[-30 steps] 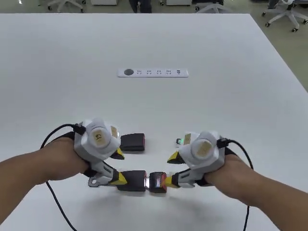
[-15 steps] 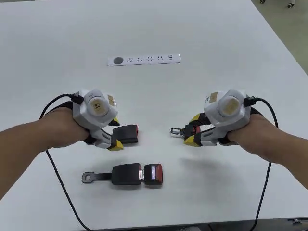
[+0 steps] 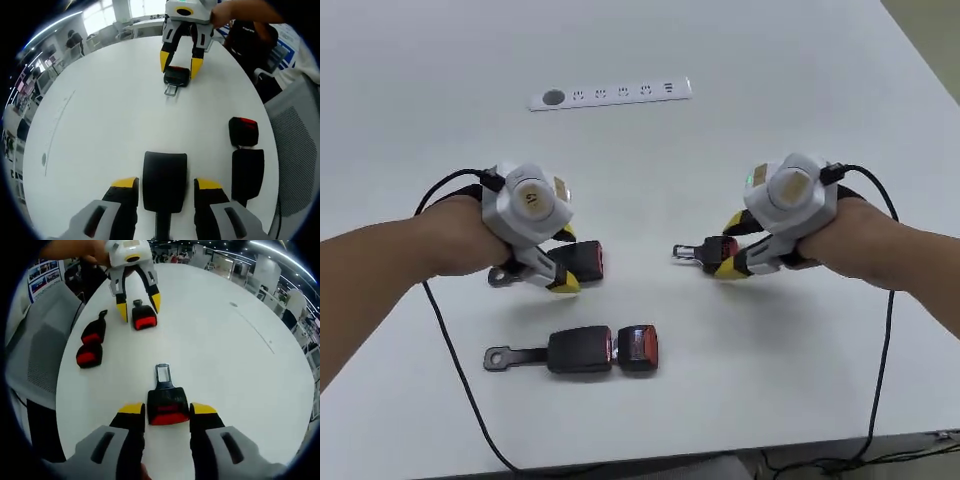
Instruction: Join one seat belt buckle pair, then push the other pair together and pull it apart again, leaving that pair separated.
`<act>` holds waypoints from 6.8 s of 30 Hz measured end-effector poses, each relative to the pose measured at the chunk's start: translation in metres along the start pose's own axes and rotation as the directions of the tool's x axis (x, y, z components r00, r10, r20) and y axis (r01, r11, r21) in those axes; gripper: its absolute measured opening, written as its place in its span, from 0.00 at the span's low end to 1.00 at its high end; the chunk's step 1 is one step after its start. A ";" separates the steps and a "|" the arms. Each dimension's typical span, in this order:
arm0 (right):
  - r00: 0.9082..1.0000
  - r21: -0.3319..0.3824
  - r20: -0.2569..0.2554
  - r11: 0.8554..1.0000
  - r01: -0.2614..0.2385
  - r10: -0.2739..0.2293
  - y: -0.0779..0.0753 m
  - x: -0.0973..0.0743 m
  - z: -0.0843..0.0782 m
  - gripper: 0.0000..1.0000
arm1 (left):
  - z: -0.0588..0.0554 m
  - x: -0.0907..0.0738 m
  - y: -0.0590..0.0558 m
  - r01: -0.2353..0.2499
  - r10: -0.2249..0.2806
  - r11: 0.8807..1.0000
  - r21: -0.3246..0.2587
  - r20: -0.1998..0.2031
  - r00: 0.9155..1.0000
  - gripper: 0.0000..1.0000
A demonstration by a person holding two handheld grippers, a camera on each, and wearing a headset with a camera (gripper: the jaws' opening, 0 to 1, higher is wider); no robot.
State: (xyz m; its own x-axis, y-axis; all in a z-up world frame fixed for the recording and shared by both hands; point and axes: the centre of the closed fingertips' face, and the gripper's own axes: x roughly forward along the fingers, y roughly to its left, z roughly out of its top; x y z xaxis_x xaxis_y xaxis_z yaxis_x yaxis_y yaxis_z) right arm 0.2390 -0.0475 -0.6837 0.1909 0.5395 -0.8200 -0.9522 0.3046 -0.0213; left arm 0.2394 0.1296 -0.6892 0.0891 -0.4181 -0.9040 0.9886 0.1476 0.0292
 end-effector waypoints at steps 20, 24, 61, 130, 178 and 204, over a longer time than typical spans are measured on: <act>0.997 -0.119 -0.048 0.991 -0.064 0.059 0.001 0.008 -0.002 0.33 | 0.003 0.004 -0.001 0.039 -0.039 0.999 0.021 0.018 0.999 0.35; 0.997 -0.132 -0.054 0.989 -0.060 0.054 0.005 0.014 0.004 0.33 | 0.002 0.004 0.000 0.033 -0.034 0.999 0.020 0.022 0.999 0.35; 0.996 -0.242 -0.020 0.966 -0.089 0.087 0.033 0.064 0.081 0.33 | 0.003 0.005 0.000 0.038 -0.039 0.999 0.025 0.024 0.999 0.35; 0.993 -0.221 0.033 0.970 -0.104 0.114 0.035 0.063 0.086 0.33 | 0.011 -0.001 -0.009 0.061 -0.065 0.996 0.068 0.061 0.996 0.34; 0.997 -0.066 0.064 0.997 0.046 -0.042 0.012 -0.011 0.018 0.55 | 0.014 -0.012 -0.005 -0.034 0.030 0.995 0.094 0.047 0.998 0.48; 0.959 0.131 0.237 0.983 0.129 -0.157 0.094 -0.061 0.034 0.85 | -0.044 -0.095 -0.086 -0.180 0.265 0.926 -0.333 0.231 0.936 0.76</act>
State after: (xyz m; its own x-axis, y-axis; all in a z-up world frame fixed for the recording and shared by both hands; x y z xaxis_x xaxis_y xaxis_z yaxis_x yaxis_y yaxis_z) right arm 0.1461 -0.0251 -0.6166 0.3892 0.6553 -0.6474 -0.8802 0.4718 -0.0516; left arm 0.1406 0.1966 -0.6244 0.3734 -0.5595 -0.7400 0.8588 0.5102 0.0476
